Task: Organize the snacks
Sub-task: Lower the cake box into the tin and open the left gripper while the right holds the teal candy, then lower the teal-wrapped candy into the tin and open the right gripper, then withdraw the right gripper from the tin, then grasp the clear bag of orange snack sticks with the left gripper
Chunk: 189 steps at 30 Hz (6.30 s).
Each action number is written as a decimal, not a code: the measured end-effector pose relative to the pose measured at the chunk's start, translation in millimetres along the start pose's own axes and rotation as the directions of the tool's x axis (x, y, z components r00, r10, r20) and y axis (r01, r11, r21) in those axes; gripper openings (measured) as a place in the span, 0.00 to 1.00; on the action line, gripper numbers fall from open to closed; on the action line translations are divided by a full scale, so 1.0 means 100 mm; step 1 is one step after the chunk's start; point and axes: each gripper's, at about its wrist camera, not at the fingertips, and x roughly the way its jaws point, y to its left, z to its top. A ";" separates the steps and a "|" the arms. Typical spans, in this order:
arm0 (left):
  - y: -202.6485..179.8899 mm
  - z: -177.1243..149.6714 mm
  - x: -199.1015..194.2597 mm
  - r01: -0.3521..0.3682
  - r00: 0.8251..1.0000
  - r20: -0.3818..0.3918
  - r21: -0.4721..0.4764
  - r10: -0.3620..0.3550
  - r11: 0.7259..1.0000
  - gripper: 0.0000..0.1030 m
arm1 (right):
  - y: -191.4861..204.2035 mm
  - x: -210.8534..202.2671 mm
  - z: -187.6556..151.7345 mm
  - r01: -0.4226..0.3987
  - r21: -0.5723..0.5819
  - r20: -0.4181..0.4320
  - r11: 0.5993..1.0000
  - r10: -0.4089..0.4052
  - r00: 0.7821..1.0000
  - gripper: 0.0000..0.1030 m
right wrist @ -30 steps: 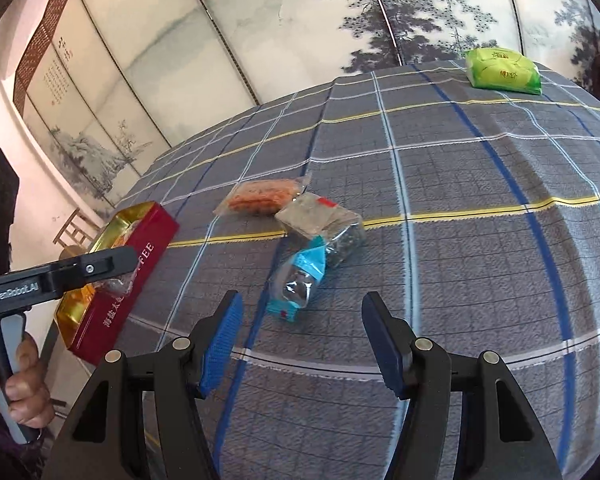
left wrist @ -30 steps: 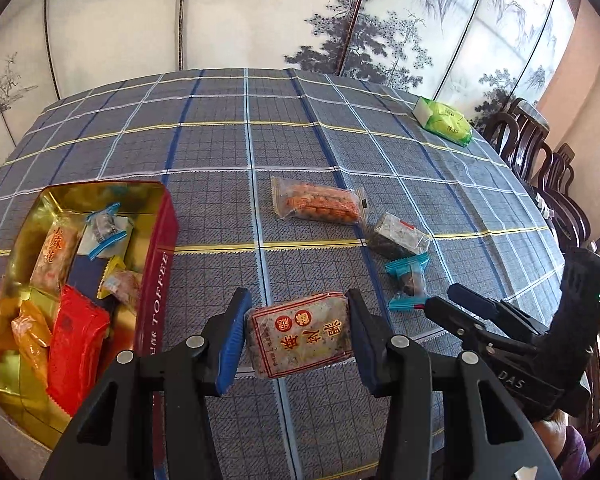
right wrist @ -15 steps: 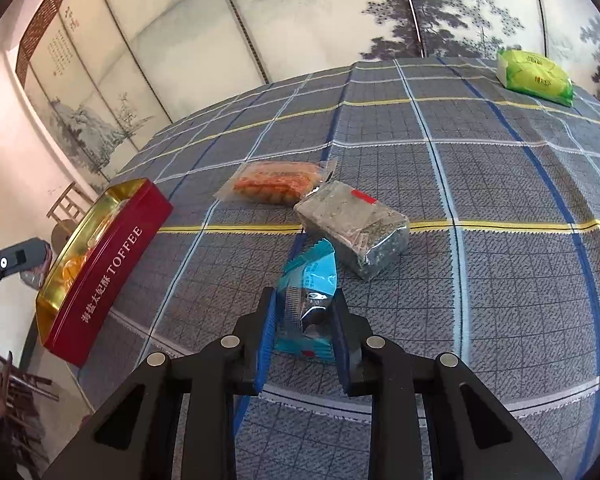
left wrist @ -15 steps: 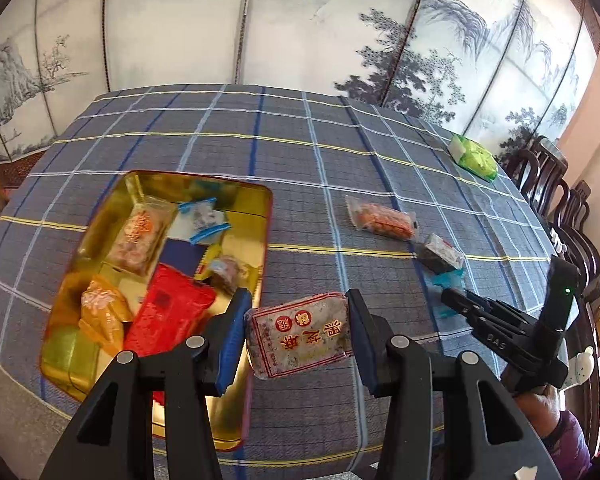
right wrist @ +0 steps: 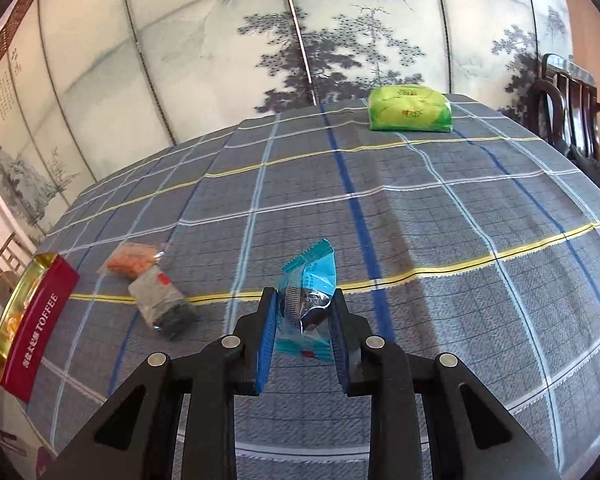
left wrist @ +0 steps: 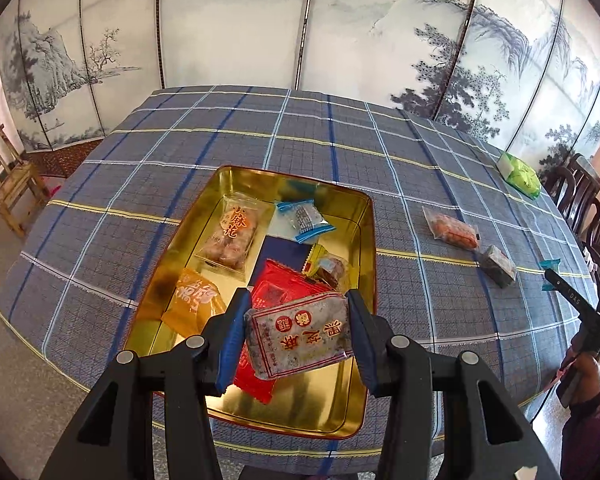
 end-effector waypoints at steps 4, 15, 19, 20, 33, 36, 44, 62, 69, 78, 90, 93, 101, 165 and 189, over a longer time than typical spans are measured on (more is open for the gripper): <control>-0.08 -0.04 0.06 -0.005 1.000 -0.002 0.036 0.005 0.999 0.42 | -0.09 0.06 -0.01 0.014 0.027 -0.002 1.000 -0.014 1.000 0.26; -0.17 -0.16 0.24 -0.016 0.999 -0.038 0.092 0.019 0.996 0.37 | -0.09 0.11 -0.04 0.017 0.026 -0.017 1.000 -0.017 1.000 0.26; -0.18 -0.16 0.23 -0.020 0.999 -0.033 0.088 0.023 0.996 0.36 | -0.08 0.12 -0.05 0.019 0.020 -0.026 1.000 -0.019 0.999 0.26; -0.17 -0.16 0.22 -0.022 0.999 -0.026 0.086 0.024 0.996 0.36 | -0.08 0.12 -0.05 0.018 0.021 -0.027 1.000 -0.018 0.999 0.26; -0.37 -0.18 -0.04 -0.162 0.981 0.133 0.164 0.141 0.973 0.51 | -0.08 0.13 -0.06 0.018 0.017 -0.031 1.000 -0.018 0.999 0.26; -0.42 -0.20 -0.09 -0.207 0.969 0.172 0.181 0.176 0.962 0.60 | -0.07 0.11 -0.08 0.005 0.026 -0.031 1.000 -0.004 0.999 0.26; -0.50 -0.25 -0.18 -0.285 0.944 0.233 0.218 0.234 0.933 0.71 | 0.14 -0.11 -0.11 -0.054 0.015 -0.009 0.998 0.054 0.999 0.26; -0.25 -0.31 -0.18 -0.313 0.933 0.239 0.170 0.269 0.935 0.81 | 1.69 -0.56 0.00 -0.348 -0.184 -0.033 0.919 0.348 0.937 0.26; -0.04 -0.35 -0.15 -0.321 0.931 0.224 0.129 0.287 0.938 0.83 | 2.34 -0.50 -0.07 -0.452 -0.238 -0.111 0.860 0.439 0.892 0.26; 0.32 -0.40 -0.17 -0.346 0.920 0.215 0.060 0.326 0.936 0.84 | 3.04 -0.29 -0.20 -0.540 -0.286 -0.228 0.791 0.491 0.841 0.26; 0.79 -0.48 -0.19 -0.370 0.913 0.176 -0.026 0.369 0.929 0.84 | 3.73 0.13 -0.26 -0.608 -0.251 -0.350 0.753 0.515 0.782 0.26; 0.81 -0.48 -0.18 -0.364 0.915 0.176 -0.023 0.363 0.931 0.84 | 3.86 0.27 -0.28 -0.624 -0.222 -0.381 0.749 0.522 0.763 0.26; 0.84 -0.48 -0.18 -0.359 0.917 0.177 -0.019 0.357 0.933 0.84 | 4.13 0.62 -0.40 -0.622 -0.176 -0.440 0.763 0.504 0.743 0.26; 0.05 -0.46 -0.59 -0.357 0.913 0.252 0.114 0.321 0.927 0.91 | 1.65 -0.32 -0.27 -0.265 -0.192 -0.073 0.945 0.255 0.964 0.43; -1.69 0.35 0.47 0.022 0.999 0.015 0.446 -0.032 0.895 0.93 | -0.03 0.09 -0.17 -0.029 -0.050 -0.077 0.998 0.025 0.997 0.53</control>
